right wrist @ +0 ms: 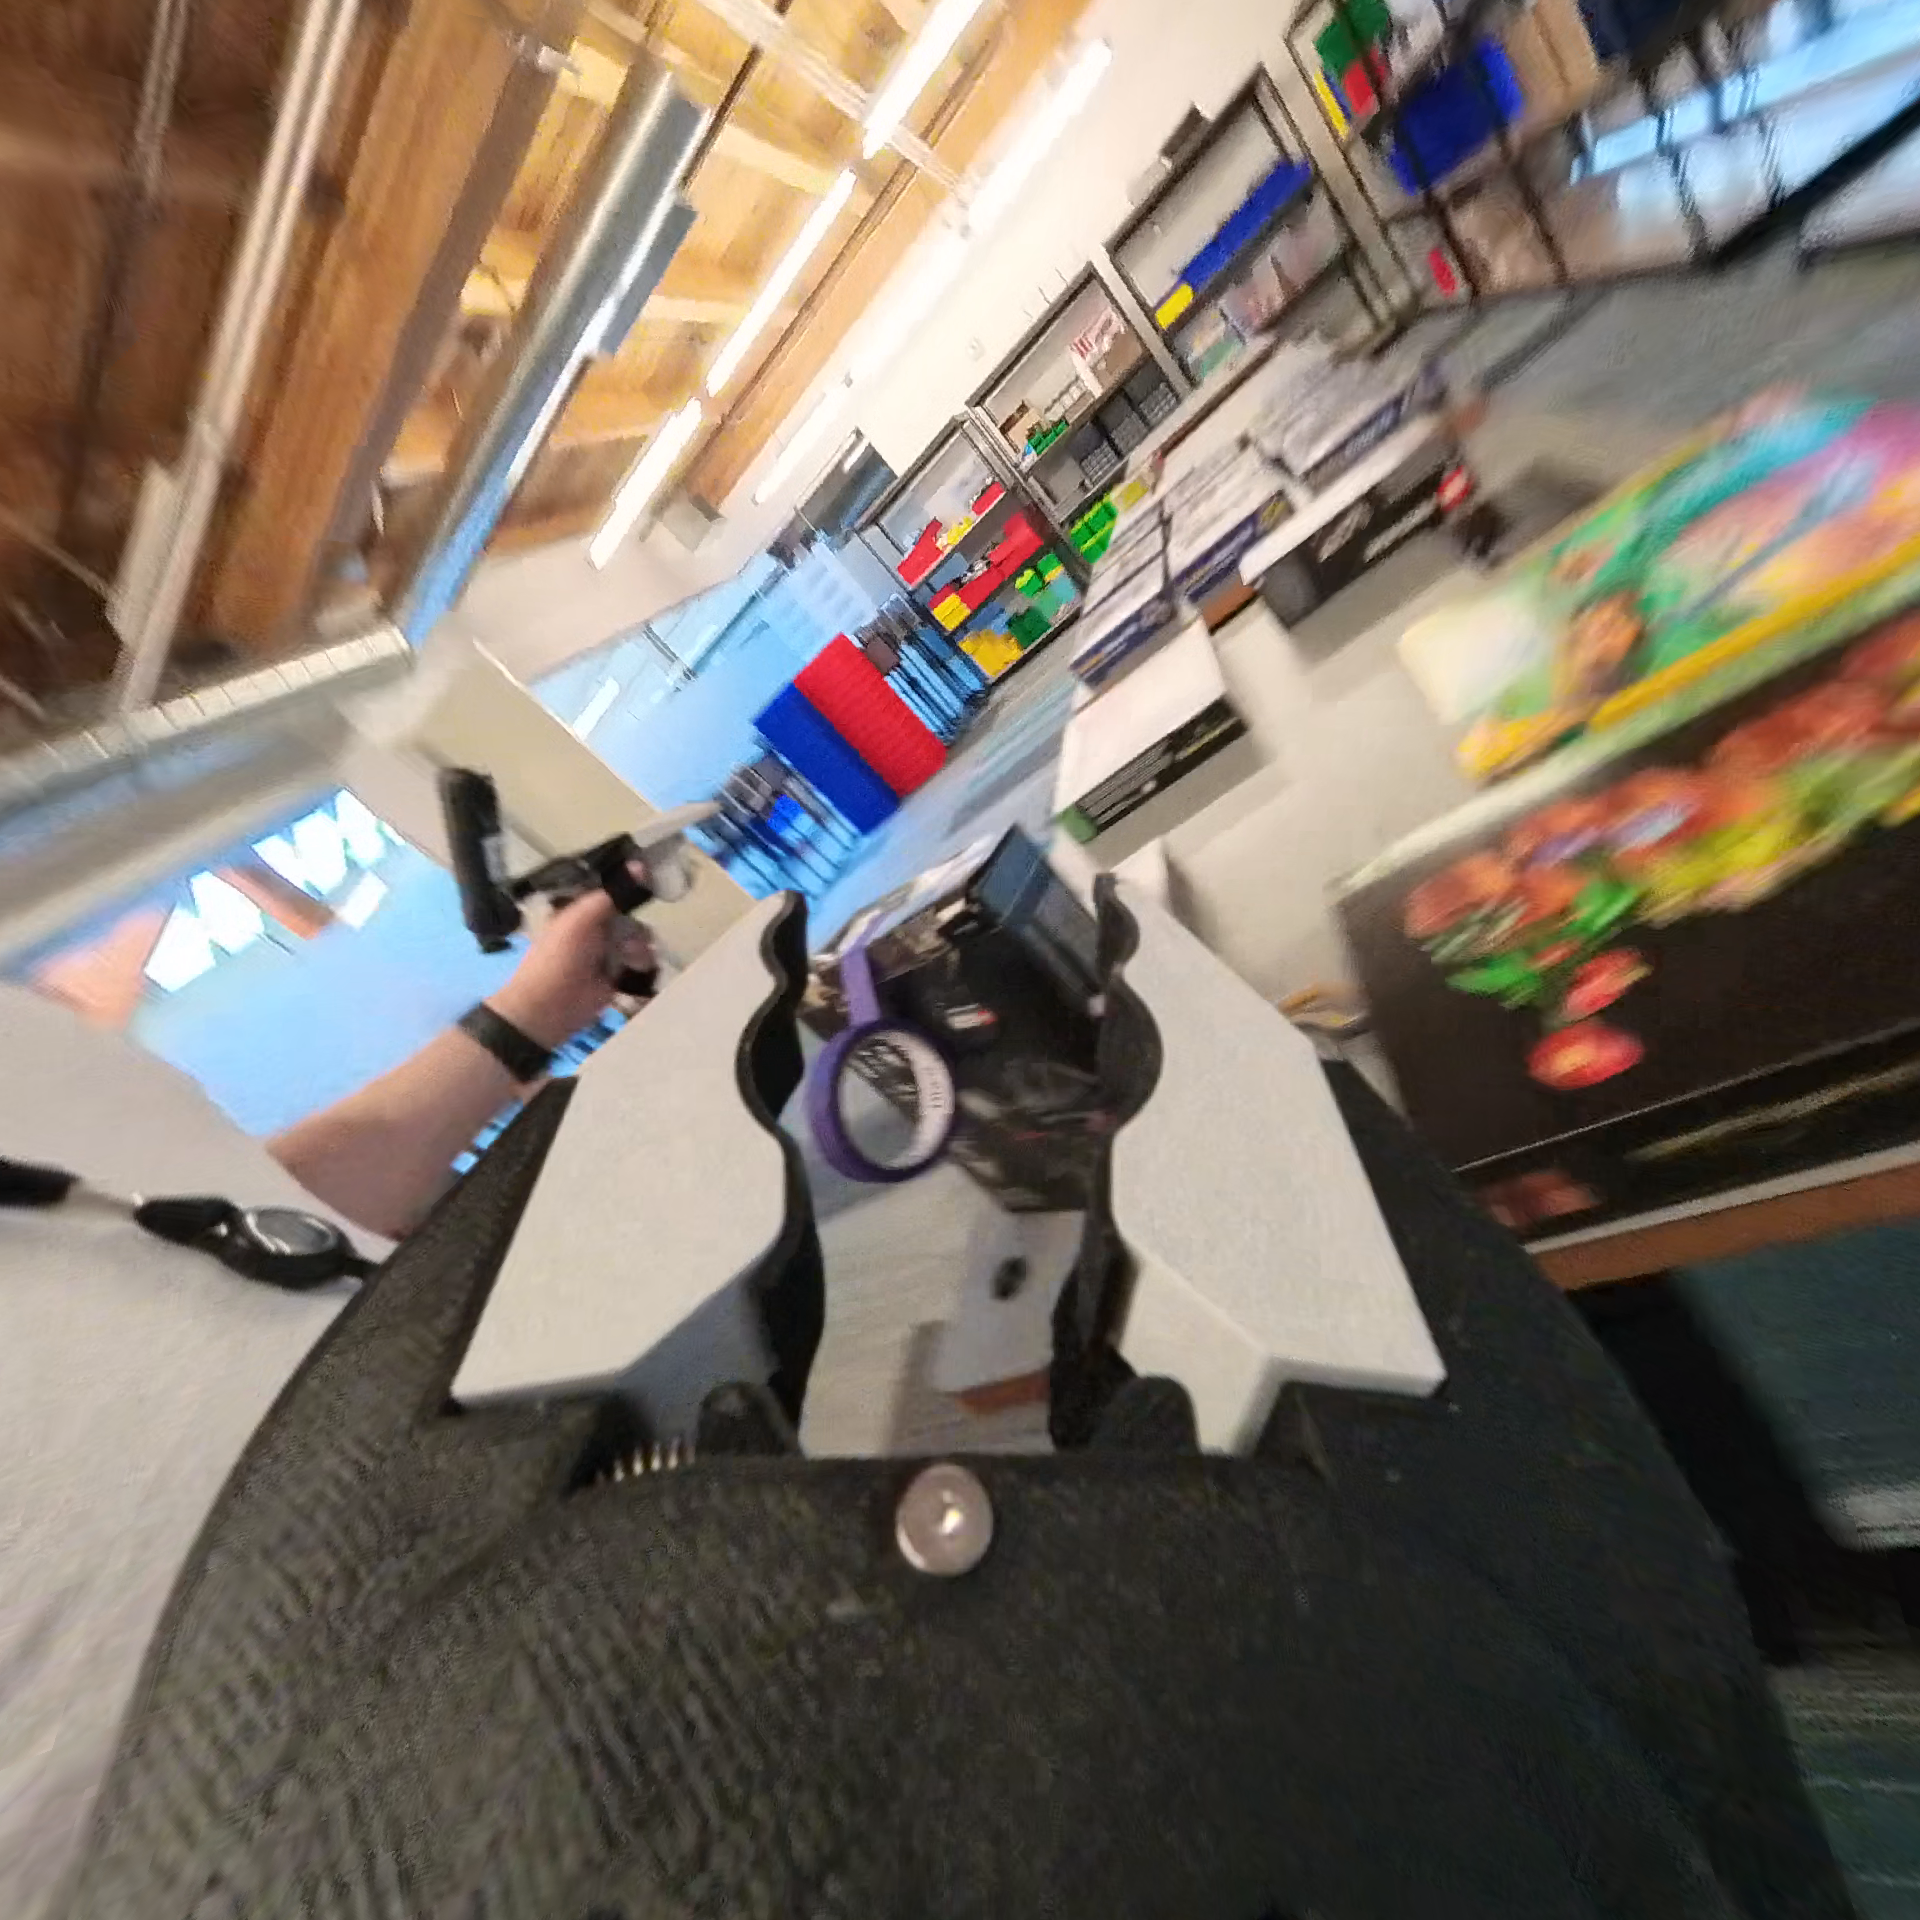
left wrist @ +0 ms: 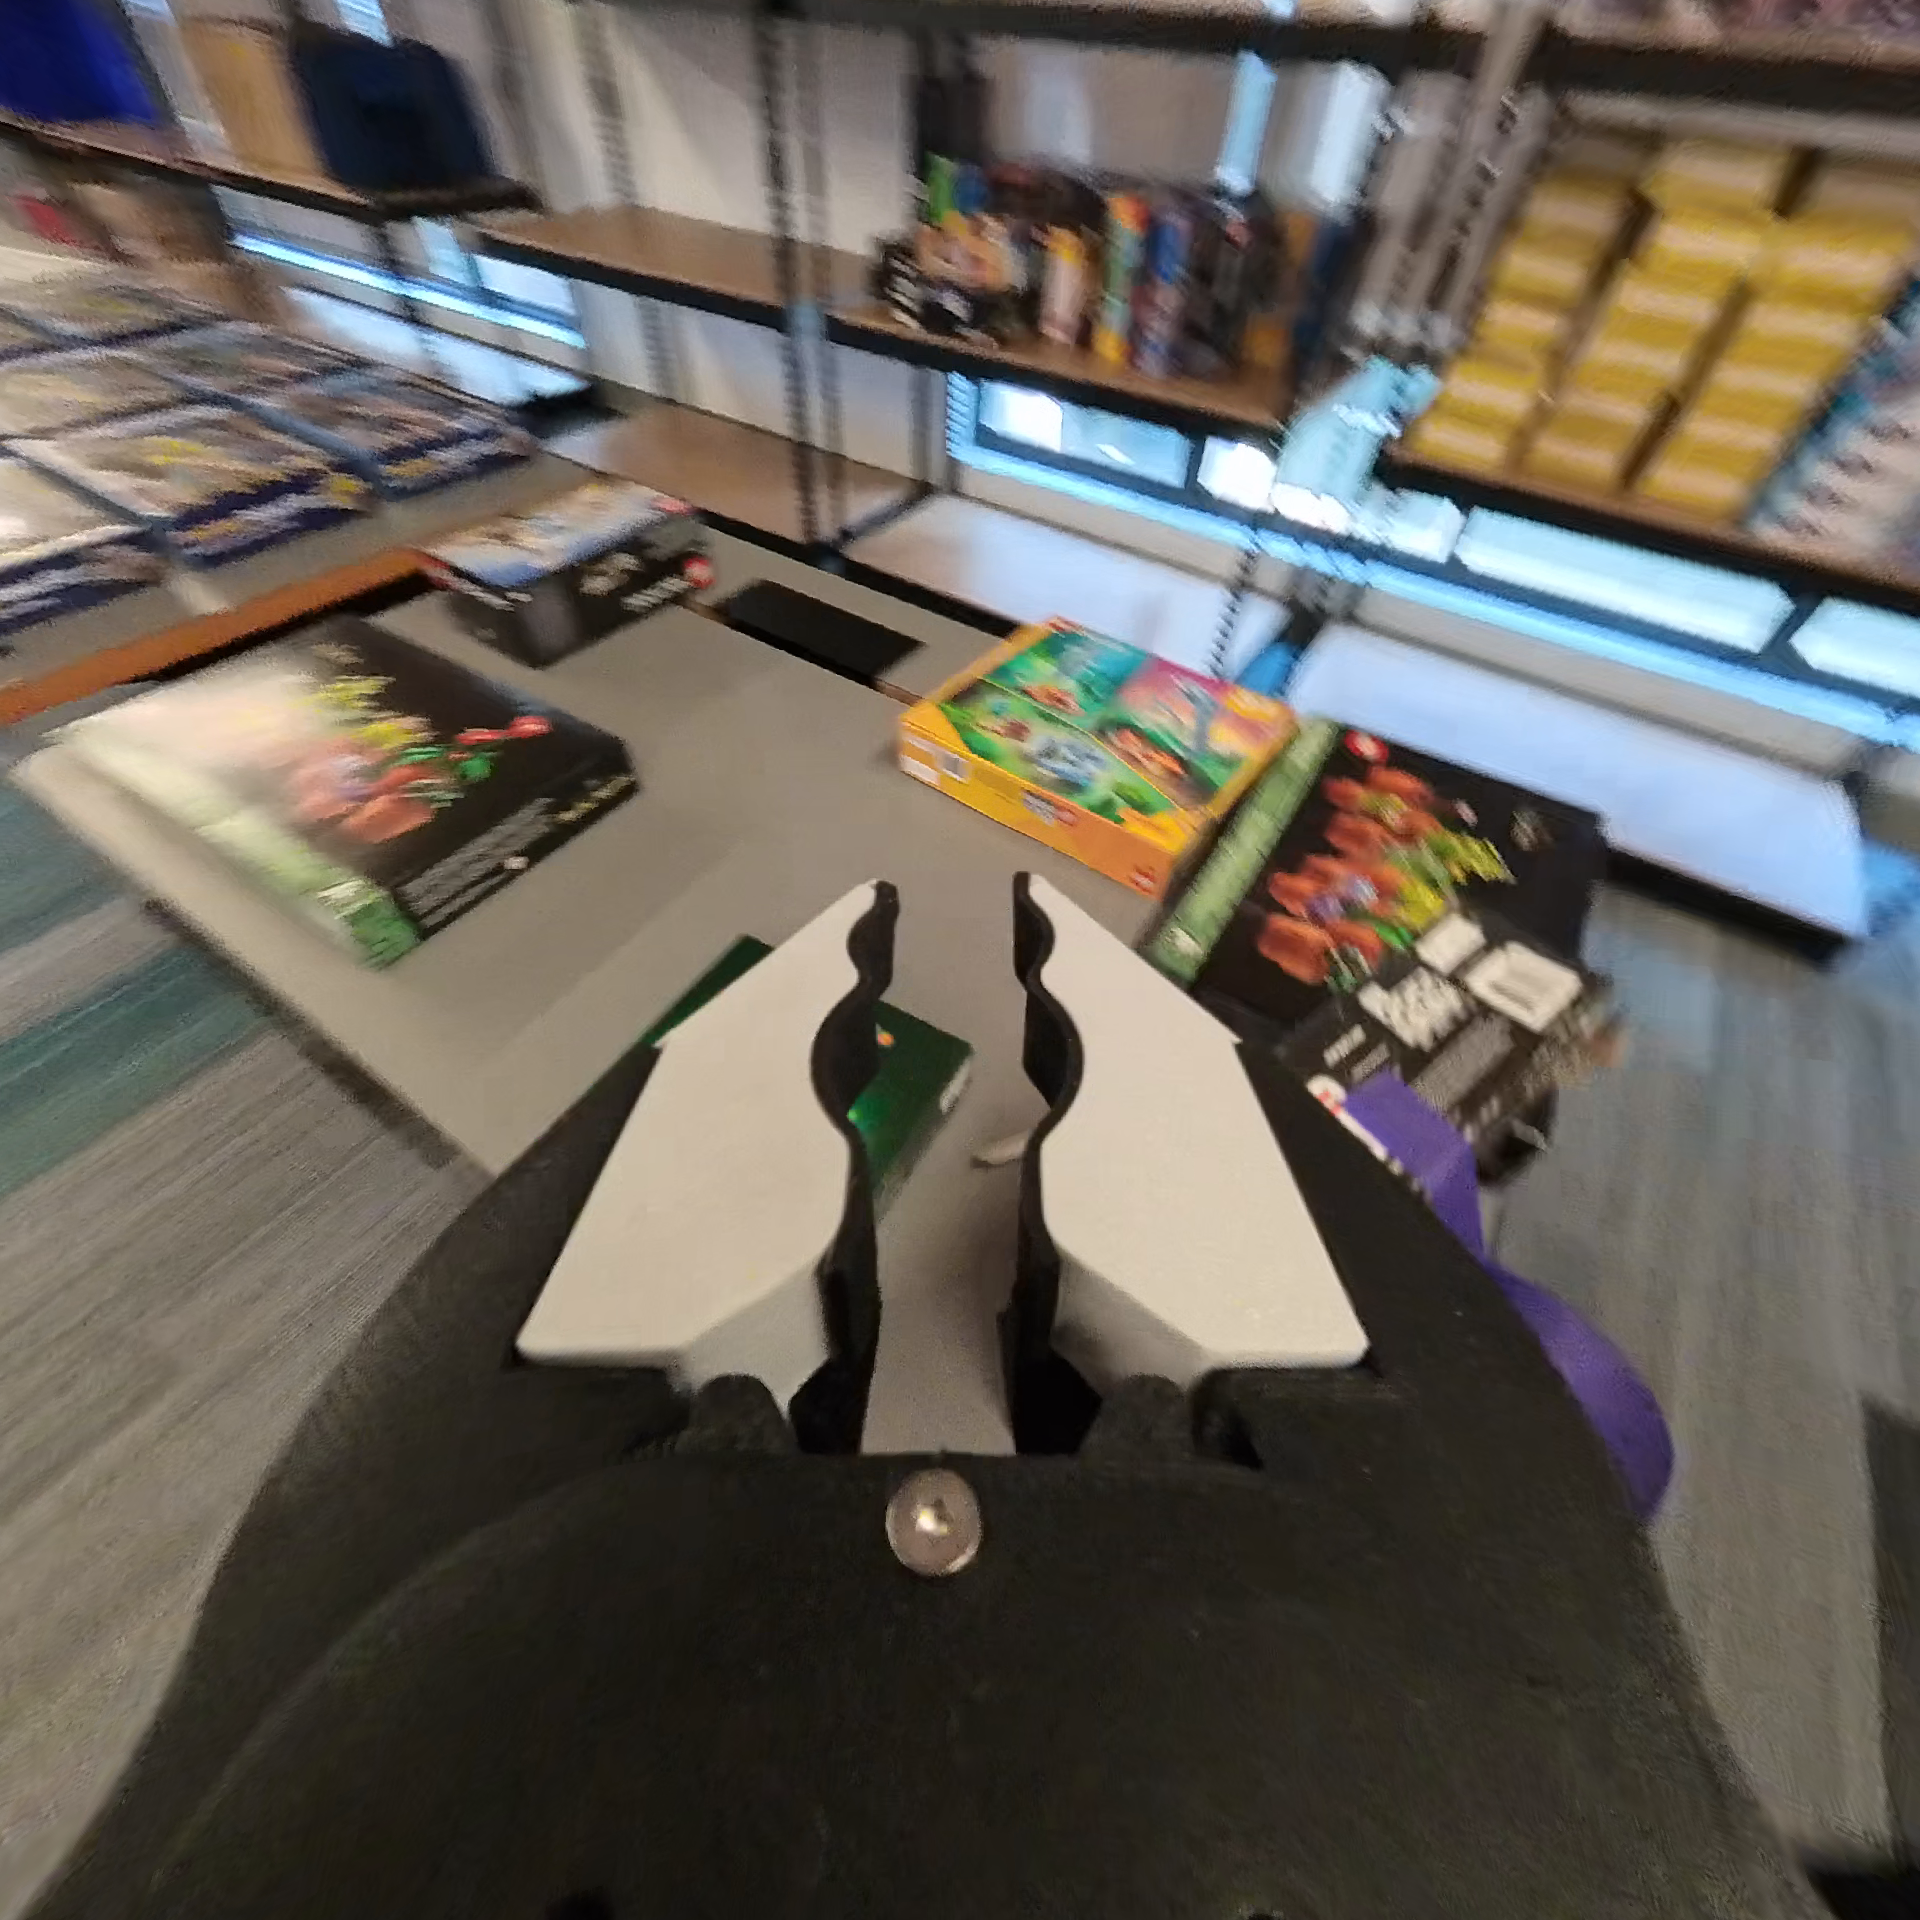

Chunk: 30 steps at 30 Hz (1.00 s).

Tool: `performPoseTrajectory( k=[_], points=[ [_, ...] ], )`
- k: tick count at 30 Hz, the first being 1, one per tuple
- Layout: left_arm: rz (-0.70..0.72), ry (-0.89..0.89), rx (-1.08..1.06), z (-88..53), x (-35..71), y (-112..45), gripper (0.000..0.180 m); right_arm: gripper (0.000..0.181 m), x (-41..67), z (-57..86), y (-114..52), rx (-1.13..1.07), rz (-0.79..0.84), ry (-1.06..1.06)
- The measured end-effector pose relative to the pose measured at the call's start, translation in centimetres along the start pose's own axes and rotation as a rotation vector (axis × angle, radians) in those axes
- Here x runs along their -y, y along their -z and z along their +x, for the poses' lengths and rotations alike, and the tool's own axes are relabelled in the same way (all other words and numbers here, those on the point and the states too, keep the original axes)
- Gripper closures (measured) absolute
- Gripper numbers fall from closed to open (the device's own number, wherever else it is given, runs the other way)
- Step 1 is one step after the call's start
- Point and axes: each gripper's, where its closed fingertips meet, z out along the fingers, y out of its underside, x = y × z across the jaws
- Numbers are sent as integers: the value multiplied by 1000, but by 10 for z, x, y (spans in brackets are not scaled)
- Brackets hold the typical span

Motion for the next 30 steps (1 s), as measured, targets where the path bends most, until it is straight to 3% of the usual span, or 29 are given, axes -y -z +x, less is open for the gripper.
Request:
performPoseTrajectory(
  k=[4,8,10,15,19,24,30],
  points=[
    [233,127,179,13,39,34,163,87,94,3,73,-7,-25,259],
    [390,120,256,63,82,52,166,79,166,22,109,88,16,229],
    [456,75,285,93,102,57,167,88,180,46,101,136,-65,136],
    [532,-65,270,160,143,48,168,135,182,131,36,158,-205,213],
    [548,-133,273,190,160,25,170,177,146,170,-34,310,-367,153],
    [469,-23,306,227,144,-5,171,169,56,182,-101,403,-716,127],
    [406,27,634,308,99,31,172,147,-63,159,-168,711,-1043,527]
  ],
)
